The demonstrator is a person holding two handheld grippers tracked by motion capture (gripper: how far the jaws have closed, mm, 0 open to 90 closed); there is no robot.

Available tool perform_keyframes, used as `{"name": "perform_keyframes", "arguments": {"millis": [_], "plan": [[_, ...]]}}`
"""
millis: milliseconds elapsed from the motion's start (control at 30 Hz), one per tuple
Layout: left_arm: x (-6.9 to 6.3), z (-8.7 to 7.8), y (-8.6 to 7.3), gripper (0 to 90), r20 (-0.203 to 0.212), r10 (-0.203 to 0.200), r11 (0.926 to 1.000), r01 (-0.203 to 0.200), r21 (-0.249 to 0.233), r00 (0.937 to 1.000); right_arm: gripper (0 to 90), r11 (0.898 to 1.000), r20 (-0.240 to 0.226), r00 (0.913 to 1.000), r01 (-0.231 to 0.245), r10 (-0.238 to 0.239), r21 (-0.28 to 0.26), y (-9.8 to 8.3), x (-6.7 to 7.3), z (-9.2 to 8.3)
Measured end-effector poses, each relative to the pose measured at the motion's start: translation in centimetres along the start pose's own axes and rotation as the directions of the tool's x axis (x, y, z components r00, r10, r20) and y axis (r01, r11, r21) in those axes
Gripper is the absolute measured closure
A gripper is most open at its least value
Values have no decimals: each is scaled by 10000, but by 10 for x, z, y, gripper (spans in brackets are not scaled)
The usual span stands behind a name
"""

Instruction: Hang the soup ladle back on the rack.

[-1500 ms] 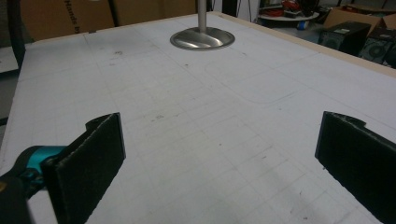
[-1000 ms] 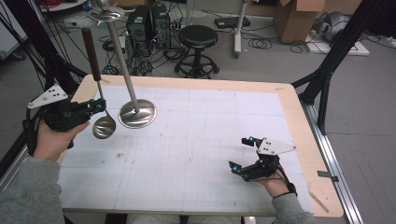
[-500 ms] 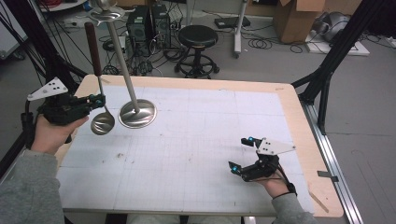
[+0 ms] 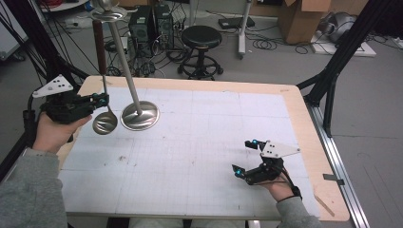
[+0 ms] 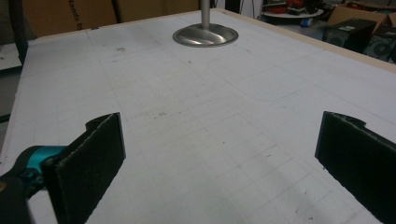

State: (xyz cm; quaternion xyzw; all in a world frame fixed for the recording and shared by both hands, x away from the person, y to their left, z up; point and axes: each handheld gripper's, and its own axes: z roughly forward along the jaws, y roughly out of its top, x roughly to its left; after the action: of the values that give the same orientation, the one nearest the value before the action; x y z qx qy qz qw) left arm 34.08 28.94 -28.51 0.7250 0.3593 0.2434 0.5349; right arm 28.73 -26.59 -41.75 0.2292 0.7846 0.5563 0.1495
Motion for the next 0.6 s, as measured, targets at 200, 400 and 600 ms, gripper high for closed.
{"name": "perform_keyframes", "arguments": {"millis": [200, 400, 600], "plan": [[0, -1, 1, 843, -28, -33, 9999, 32, -133, 10000, 5, 10000, -20, 10000, -25, 25, 20, 0, 0, 0], [4, -3, 1, 843, -260, -86, 9999, 82, -119, 9996, 5, 10000, -12, 10000, 11, -11, 62, 0, 0, 1], [5, 2, 0, 843, -441, -105, 9999, 106, 24, 9990, 5, 10000, -25, 10000, -3, 3, 50, 0, 0, 1]]}}
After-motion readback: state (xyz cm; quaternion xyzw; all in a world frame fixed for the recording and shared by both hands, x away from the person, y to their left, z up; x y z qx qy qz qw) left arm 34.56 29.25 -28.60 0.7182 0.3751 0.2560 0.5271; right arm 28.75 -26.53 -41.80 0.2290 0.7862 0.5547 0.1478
